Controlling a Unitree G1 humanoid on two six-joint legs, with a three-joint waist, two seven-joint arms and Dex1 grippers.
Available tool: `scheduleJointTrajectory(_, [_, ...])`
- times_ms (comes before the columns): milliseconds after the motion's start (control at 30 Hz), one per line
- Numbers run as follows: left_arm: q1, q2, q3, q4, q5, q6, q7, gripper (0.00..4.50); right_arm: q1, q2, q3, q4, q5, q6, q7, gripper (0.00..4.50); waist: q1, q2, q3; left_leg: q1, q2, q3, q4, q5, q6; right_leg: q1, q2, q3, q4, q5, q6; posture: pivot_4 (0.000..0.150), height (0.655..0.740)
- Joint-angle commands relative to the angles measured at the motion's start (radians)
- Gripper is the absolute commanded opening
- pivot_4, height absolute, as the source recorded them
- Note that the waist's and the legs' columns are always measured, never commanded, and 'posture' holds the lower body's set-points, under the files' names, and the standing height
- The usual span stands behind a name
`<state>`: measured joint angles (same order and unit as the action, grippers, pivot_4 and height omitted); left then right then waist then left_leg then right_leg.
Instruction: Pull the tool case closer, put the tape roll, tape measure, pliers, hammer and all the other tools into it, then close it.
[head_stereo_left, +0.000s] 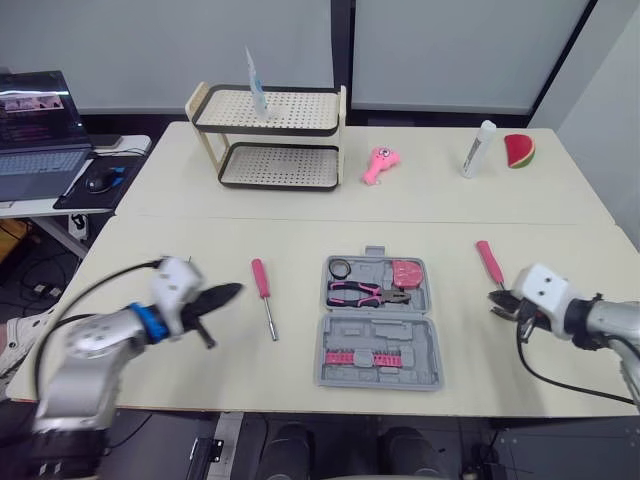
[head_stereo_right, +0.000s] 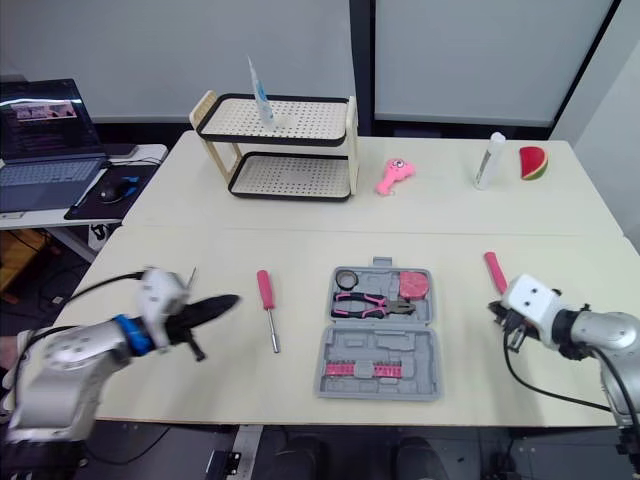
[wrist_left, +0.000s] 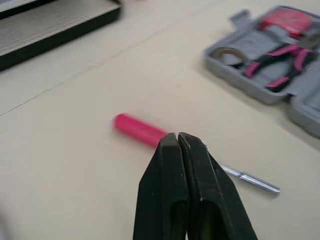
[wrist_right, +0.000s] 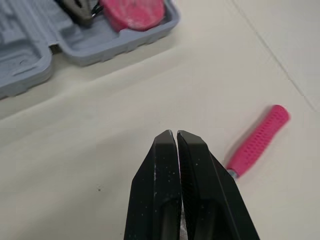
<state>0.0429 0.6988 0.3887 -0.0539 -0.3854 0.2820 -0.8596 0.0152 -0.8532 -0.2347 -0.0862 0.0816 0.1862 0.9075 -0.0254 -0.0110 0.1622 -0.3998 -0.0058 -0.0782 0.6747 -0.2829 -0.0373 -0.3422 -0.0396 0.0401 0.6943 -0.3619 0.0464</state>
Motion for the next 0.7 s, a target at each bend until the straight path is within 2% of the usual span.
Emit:
scheduleJointTrajectory(33, [0.056, -0.028, 0.153, -0.005, -0.048, 0.016, 0.095, 0.62, 0.045, 0.019, -0.107, -0.037, 0.051, -0.044, -0.039, 0.0, 0.0, 0.0, 0.0, 0.0, 0.0, 0.0, 0.0, 0.0, 0.0, 0.0, 0.0, 0.0, 0.0, 0.0, 0.0, 0.15, 0.729])
scheduleJointTrajectory(133, [0.119, -0.078, 0.254, 0.047, -0.075, 0.018, 0.165, 1.53, 0.096, 0.042, -0.159, -0.028, 0.094, -0.031, -0.045, 0.0, 0.001, 0.0, 0.0, 0.001, 0.0, 0.0, 0.0, 0.0, 0.0, 0.001, 0.0, 0.0, 0.0, 0.0, 0.0, 0.15, 0.729])
scheduleJointTrajectory(200, [0.159, -0.109, 0.292, 0.078, -0.083, 0.002, 0.192, 2.19, 0.132, 0.054, -0.186, -0.018, 0.131, -0.032, -0.027, 0.56, 0.0, 0.0, 0.0, 0.001, 0.0, 0.0, -0.001, 0.0, 0.0, 0.001, 0.0, 0.0, -0.001, 0.0, 0.0, 0.15, 0.729])
scheduleJointTrajectory(433, [0.257, -0.199, 0.35, 0.167, -0.087, -0.056, 0.267, 4.47, 0.241, 0.064, -0.242, 0.062, 0.18, -0.055, -0.004, 1.67, 0.003, -0.001, -0.001, 0.004, 0.0, 0.0, -0.004, 0.0, 0.0, 0.005, -0.001, 0.0, -0.005, 0.0, 0.0, 0.15, 0.729])
scheduleJointTrajectory(700, [0.265, -0.211, 0.329, 0.145, -0.097, -0.058, 0.285, 4.5, 0.231, 0.03, -0.226, 0.09, 0.184, -0.058, 0.026, 2.96, 0.002, -0.001, -0.001, 0.007, 0.0, 0.002, -0.009, 0.0, 0.0, 0.007, 0.0, 0.001, -0.007, 0.0, 0.0, 0.15, 0.729])
